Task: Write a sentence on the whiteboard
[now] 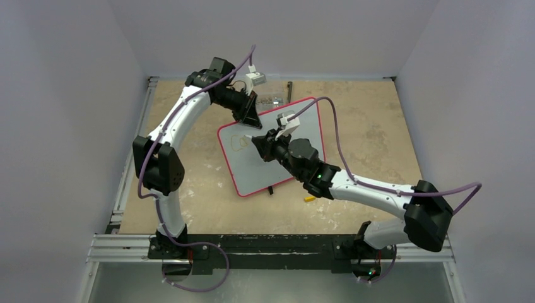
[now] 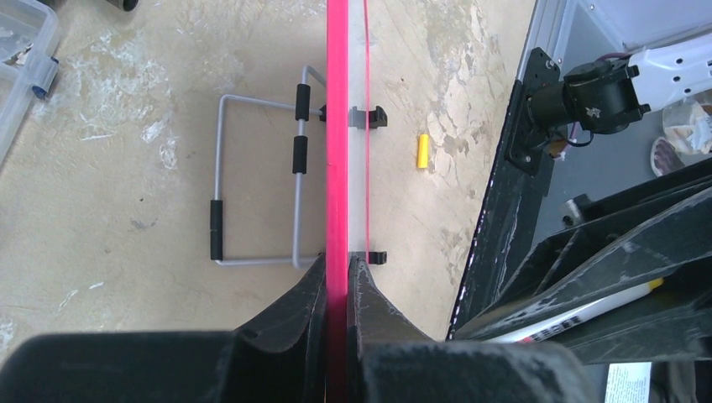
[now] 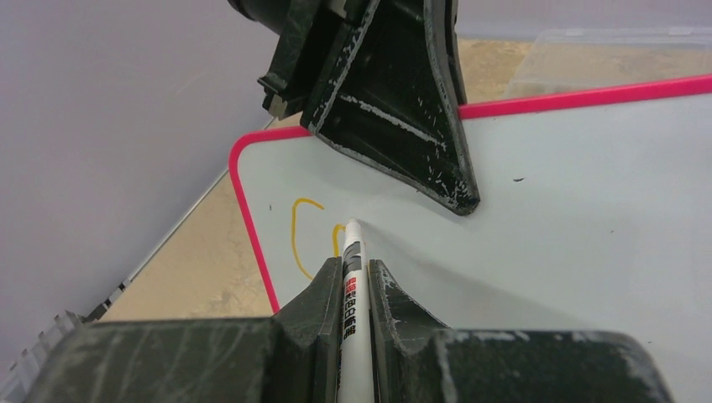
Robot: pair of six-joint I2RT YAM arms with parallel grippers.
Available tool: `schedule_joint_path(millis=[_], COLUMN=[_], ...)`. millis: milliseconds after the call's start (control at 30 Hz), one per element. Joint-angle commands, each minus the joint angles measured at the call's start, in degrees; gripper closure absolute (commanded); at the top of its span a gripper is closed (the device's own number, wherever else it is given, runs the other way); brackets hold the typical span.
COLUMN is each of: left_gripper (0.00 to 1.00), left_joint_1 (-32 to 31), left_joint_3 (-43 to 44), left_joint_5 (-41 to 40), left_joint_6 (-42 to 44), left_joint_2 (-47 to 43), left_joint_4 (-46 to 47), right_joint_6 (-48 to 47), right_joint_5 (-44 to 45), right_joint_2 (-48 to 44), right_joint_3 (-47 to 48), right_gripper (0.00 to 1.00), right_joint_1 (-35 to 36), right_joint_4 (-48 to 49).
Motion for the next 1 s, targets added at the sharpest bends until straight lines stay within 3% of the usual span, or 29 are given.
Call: schedule_joint_path(millis=[0,967], left_gripper=[1.00,1.00], left_joint_1=[-1.8,-2.2], left_joint_3=[0.7,1.0], left_joint_5=[-4.0,-3.5], left_joint_6=[6.8,6.9], left_joint_2=[-0.2,-0.1], left_joint_4=[-0.5,-0.8], right_joint_6=[-0.2,0.3], right_joint_5=[1.5,4.5], right_joint_2=[-4.6,-0.7], right_joint_3=[-0.5,-1.0], right_gripper=[1.00,1.00], right_joint_1=[-0.4,-0.5], right_joint_4=[0.2,-2.1])
